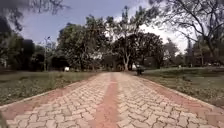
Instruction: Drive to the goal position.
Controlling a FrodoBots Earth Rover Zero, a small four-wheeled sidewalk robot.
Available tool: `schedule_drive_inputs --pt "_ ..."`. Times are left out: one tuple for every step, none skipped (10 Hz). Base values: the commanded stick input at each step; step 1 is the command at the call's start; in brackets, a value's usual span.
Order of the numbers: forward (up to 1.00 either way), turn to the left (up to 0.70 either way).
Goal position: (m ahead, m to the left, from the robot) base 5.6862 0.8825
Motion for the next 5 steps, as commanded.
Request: schedule_drive_inputs --pt "0.70 0.00" --pt "0.70 0.00" --pt "0.70 0.00" --pt "0.70 0.00" --pt "0.70 0.00"
